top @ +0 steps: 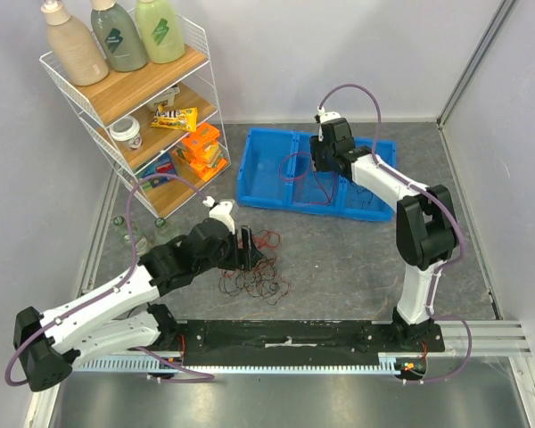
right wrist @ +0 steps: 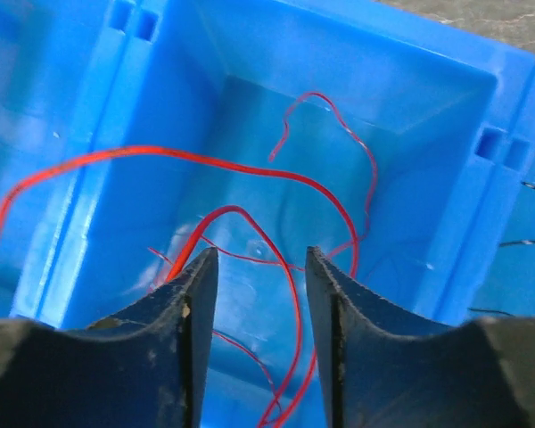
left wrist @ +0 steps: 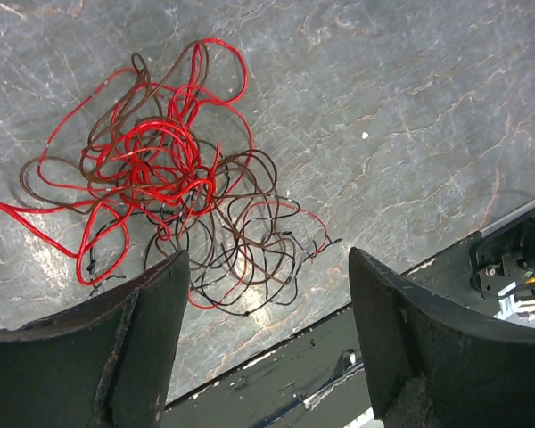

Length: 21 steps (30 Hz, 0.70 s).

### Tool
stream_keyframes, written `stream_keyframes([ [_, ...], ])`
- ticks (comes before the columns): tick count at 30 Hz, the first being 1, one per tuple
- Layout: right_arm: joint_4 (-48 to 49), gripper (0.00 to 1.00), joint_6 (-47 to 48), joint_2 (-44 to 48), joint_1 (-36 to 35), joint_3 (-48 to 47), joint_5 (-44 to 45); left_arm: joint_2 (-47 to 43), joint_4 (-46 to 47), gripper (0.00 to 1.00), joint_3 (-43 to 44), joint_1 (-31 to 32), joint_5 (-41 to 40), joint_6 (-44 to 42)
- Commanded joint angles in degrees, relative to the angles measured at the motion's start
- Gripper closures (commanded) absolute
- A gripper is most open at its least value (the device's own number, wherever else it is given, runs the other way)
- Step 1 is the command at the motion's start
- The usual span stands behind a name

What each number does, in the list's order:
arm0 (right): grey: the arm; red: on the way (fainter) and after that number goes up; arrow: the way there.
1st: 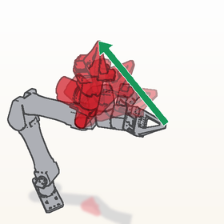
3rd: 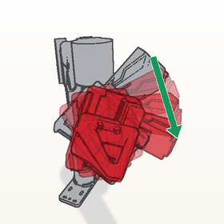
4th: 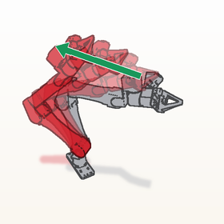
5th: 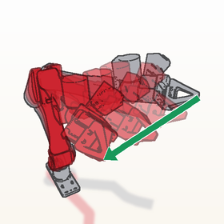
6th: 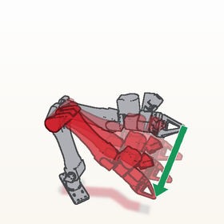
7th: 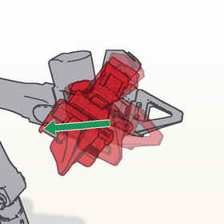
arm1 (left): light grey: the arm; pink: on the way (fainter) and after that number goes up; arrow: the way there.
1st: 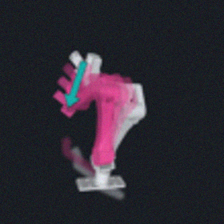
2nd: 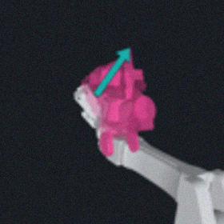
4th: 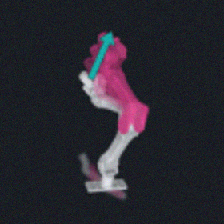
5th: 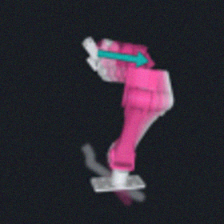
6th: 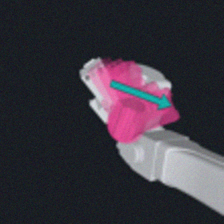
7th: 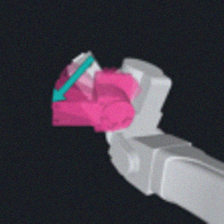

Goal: Untangle the cables

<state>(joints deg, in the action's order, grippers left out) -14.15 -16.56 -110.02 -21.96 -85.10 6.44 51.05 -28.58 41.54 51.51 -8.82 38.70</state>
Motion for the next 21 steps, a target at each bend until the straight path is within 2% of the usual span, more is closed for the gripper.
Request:
stream_keyframes([
  [1,-6.85,0.44,3.55,2.78,-1.16,-4.03,5.16,0.19,3.18,0.22,-0.76,0.00,0.65,3.58],
  [3,-7.81,0.36,3.46,5.85,-1.68,-3.14,6.39,0.02,3.27,0.22,-0.84,-0.18,-0.32,4.02],
  [7,-12.04,0.34,2.94,12.17,-4.31,0.35,10.61,0.02,1.34,0.22,-1.02,-0.09,-4.88,6.03],
  [11,-10.11,0.30,2.76,18.07,-9.06,7.92,9.48,0.63,0.54,0.24,-1.55,-0.26,-7.35,7.18],
  [15,-7.03,0.30,2.15,17.83,-9.51,7.42,5.34,0.81,2.64,0.27,-1.81,-0.44,-4.46,7.45],
  [17,-6.94,0.31,-2.22,16.25,-8.99,5.04,6.82,0.46,3.53,0.29,-1.99,-0.26,-2.88,7.36],
  [18,-7.12,0.33,-8.69,15.45,-8.29,4.16,8.92,0.37,3.53,0.29,-2.08,-0.27,-2.44,7.53],
  [21,-3.97,0.36,-18.32,12.82,-5.56,4.24,5.53,-0.68,4.40,0.27,-2.95,-0.35,-1.47,7.97],
])
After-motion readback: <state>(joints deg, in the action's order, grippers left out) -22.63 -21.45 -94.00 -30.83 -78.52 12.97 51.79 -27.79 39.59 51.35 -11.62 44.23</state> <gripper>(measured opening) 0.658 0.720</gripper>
